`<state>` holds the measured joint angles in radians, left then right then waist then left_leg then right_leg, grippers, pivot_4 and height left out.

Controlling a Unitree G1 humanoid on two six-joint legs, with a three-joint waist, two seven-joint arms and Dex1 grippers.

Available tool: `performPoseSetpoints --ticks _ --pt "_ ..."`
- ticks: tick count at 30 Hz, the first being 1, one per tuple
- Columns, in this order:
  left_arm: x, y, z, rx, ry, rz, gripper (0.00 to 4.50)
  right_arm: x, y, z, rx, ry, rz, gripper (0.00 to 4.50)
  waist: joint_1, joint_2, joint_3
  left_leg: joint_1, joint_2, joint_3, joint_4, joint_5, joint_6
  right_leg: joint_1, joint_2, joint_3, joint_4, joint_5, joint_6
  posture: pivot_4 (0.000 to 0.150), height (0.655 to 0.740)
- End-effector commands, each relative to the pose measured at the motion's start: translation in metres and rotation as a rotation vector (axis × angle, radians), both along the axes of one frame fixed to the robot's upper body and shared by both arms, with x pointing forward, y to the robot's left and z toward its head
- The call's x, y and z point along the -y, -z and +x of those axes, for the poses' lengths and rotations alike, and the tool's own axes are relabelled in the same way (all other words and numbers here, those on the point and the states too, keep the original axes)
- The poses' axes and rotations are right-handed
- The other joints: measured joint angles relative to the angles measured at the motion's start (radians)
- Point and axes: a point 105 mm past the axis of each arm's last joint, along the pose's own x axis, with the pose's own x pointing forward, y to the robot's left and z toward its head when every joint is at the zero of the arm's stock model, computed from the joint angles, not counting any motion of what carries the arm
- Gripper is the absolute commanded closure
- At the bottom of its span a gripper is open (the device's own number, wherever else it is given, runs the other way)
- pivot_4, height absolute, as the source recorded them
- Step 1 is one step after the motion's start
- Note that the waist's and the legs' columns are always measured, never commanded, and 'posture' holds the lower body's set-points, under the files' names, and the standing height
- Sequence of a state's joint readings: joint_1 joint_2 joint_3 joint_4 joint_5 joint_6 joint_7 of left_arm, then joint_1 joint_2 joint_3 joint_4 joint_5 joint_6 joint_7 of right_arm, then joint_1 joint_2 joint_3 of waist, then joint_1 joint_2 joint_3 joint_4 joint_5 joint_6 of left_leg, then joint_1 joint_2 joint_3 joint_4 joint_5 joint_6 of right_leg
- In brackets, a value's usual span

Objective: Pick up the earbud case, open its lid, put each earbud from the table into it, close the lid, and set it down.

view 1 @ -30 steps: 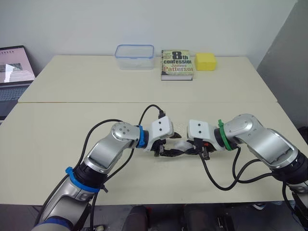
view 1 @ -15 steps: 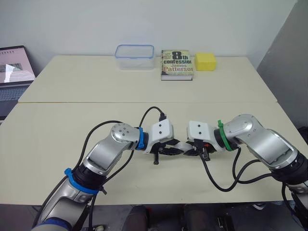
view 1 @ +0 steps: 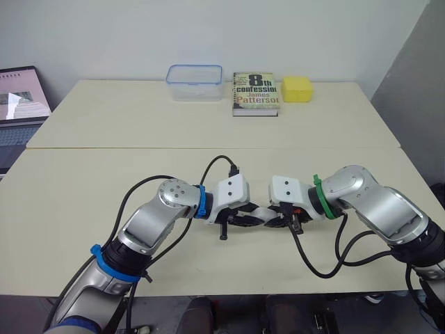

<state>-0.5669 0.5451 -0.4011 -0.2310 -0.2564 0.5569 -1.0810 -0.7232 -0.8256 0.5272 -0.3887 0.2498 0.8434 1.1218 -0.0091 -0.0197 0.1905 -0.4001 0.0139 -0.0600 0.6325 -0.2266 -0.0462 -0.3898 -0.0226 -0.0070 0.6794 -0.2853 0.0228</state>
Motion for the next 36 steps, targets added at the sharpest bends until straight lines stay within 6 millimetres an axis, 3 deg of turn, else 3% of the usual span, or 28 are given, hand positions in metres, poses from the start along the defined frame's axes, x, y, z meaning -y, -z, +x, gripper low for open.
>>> performPoseSetpoints --ticks 1,7,10,16,22,29,36 --pt "-0.003 0.001 0.002 -0.004 -0.018 -0.003 3.67 -0.006 -0.029 -0.003 0.077 -0.041 0.055 2.97 0.0 0.0 0.0 0.0 0.0 0.0 0.0 0.0 0.0 0.0 0.0 0.0 0.0 0.0 0.0 0.15 0.74" --pt "-0.007 0.002 0.004 -0.017 -0.026 -0.009 3.69 0.003 -0.031 -0.003 0.083 -0.025 0.04 0.98 0.001 0.0 0.0 0.0 0.0 -0.001 0.001 0.0 0.0 0.0 0.0 -0.001 0.0 0.0 0.0 0.15 0.74" --pt "-0.012 0.002 0.007 -0.033 -0.049 -0.026 3.69 0.018 -0.036 0.002 0.117 0.0 0.01 0.01 0.001 0.0 0.0 0.0 0.0 0.0 0.001 0.0 0.0 0.0 0.0 0.0 0.0 0.0 0.0 0.15 0.74" --pt "-0.026 -0.015 0.014 -0.089 -0.145 -0.321 3.69 0.051 -0.056 0.005 0.274 -0.018 -0.011 0.0 0.001 0.0 0.0 0.0 0.0 0.0 0.001 0.0 0.0 0.0 -0.001 0.0 0.0 0.0 0.0 0.15 0.74" --pt "-0.049 -0.022 0.015 -0.031 -0.291 -0.526 3.69 0.061 -0.078 0.0 0.442 -0.051 0.1 0.0 0.002 0.0 0.0 0.001 0.0 0.001 0.001 0.0 0.0 0.001 -0.001 0.0 0.0 0.0 0.0 0.15 0.74" --pt "-0.056 -0.012 0.004 0.116 -0.342 -0.556 3.69 0.041 -0.083 -0.007 0.524 -0.079 0.231 0.0 0.004 0.0 0.0 0.002 0.0 0.002 0.002 0.0 0.0 0.002 -0.001 0.003 0.001 0.001 -0.001 0.15 0.74" --pt "-0.051 -0.011 0.002 0.142 -0.313 -0.552 3.69 0.015 -0.077 0.005 0.539 -0.118 0.224 0.0 0.003 0.0 0.0 0.002 0.0 0.003 0.004 0.0 0.0 0.002 -0.001 0.003 0.0 0.001 -0.001 0.15 0.74"
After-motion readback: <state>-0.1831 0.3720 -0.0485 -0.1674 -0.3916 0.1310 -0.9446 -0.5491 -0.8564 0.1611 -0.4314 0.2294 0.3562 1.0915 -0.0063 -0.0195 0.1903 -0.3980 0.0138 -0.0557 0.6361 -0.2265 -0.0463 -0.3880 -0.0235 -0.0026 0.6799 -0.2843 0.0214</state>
